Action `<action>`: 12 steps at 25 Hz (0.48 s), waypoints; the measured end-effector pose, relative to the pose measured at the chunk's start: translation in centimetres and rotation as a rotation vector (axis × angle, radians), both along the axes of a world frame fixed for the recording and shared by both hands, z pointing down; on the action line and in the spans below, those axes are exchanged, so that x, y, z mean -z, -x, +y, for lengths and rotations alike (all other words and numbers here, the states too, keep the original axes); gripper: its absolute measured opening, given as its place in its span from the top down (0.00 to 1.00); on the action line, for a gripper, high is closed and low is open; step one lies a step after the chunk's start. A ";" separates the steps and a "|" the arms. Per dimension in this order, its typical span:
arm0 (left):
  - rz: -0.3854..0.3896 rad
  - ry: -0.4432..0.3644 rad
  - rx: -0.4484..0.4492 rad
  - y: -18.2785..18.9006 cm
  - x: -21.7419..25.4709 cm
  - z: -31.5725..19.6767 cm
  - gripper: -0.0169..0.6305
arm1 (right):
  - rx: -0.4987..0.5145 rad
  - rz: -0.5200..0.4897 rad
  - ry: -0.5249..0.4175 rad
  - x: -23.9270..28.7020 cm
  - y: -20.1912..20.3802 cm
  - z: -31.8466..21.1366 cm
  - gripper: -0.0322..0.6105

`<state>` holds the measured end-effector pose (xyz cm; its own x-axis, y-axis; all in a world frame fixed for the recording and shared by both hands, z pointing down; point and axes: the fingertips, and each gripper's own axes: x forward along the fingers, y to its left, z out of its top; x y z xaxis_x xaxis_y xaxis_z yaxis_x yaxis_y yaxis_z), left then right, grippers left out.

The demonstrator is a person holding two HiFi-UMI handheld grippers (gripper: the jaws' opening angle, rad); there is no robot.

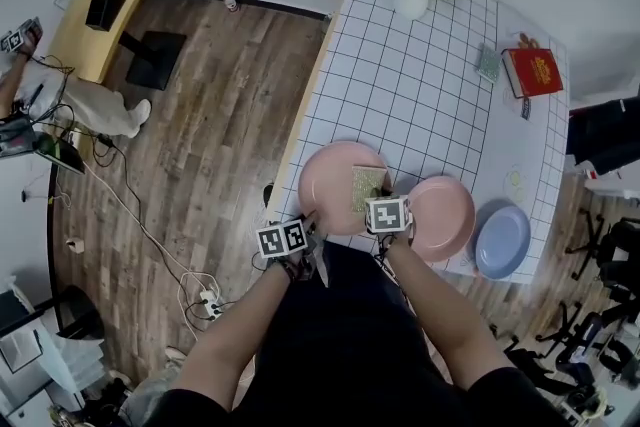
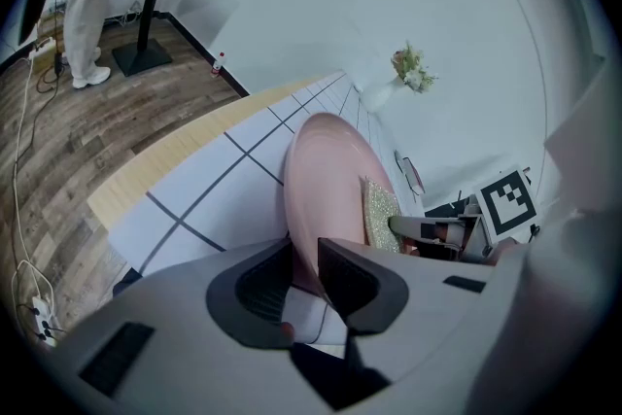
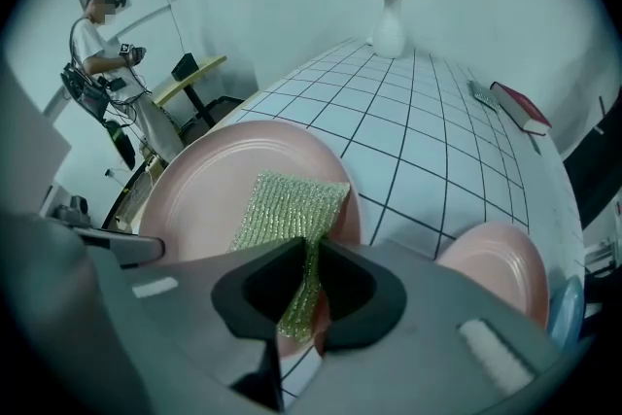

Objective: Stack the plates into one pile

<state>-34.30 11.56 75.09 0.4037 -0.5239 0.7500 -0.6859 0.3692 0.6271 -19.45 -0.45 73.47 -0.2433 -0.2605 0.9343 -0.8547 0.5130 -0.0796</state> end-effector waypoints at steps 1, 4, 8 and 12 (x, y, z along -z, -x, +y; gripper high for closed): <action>-0.001 0.001 0.001 0.0 0.0 0.0 0.86 | 0.000 0.004 -0.003 0.2 -0.3 -0.1 0.86; -0.003 0.002 0.001 0.0 0.0 0.0 0.86 | 0.006 0.003 -0.012 0.4 -0.6 -0.5 0.86; -0.005 -0.001 0.002 0.0 0.0 -0.1 0.86 | 0.033 -0.004 0.012 0.8 -1.0 -0.6 0.86; -0.003 -0.008 -0.001 -0.1 0.0 -0.1 0.86 | 0.058 0.009 0.055 1.4 -1.7 -0.4 0.86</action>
<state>-34.24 11.46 75.09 0.4020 -0.5295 0.7470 -0.6885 0.3630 0.6278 -17.70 -0.86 72.04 -0.2480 -0.1944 0.9490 -0.8246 0.5566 -0.1014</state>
